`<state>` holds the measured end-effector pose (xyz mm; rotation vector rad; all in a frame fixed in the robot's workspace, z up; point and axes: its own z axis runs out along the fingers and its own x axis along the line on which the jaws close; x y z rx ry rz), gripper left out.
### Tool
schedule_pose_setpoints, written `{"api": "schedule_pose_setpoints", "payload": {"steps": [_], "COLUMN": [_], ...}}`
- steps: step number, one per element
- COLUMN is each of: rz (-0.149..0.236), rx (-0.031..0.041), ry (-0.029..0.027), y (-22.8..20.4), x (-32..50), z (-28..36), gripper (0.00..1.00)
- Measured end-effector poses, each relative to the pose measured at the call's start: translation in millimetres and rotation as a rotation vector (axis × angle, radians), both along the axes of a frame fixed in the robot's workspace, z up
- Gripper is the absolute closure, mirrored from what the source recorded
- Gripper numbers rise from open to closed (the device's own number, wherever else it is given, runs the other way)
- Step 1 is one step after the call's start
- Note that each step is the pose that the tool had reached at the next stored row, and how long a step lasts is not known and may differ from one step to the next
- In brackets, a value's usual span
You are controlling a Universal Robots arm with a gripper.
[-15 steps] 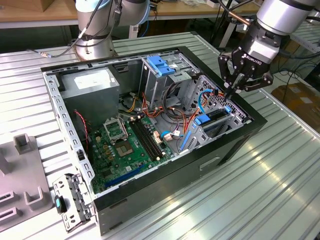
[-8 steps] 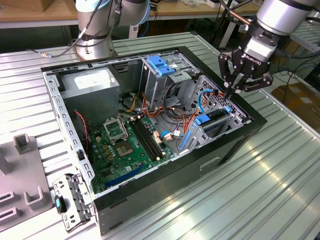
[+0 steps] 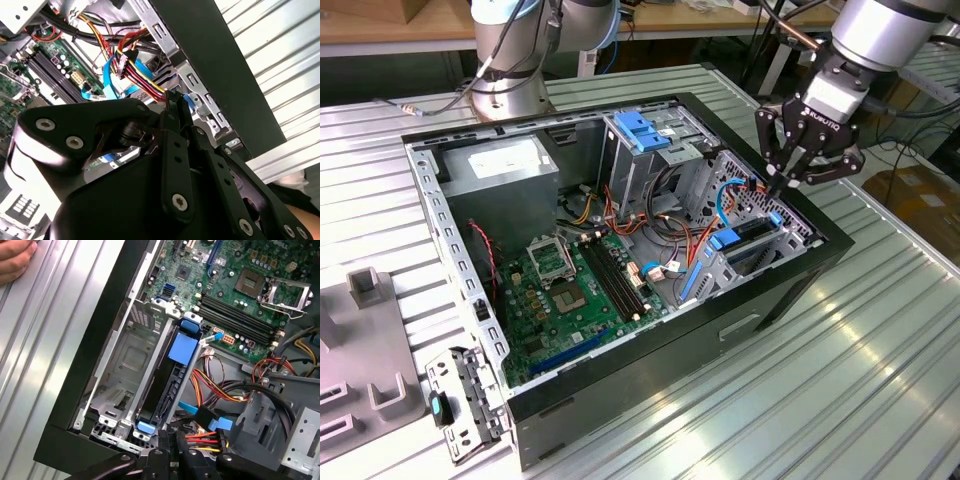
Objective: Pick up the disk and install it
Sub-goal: 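Insert the first disk wire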
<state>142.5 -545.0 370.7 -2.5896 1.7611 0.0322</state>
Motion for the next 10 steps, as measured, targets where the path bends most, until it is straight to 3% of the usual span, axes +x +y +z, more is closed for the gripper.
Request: {"api": "schedule_pose_setpoints", "payload": {"steps": [7,10], "rz": [-0.122,-0.131], "rx": [-0.0002,-0.0005], "ry": [0.0000,-0.0001], "y": [0.0,-0.1], "x": [0.0,-0.5], "z": [-1.7,-2.2], "gripper": [0.84,0.84]}}
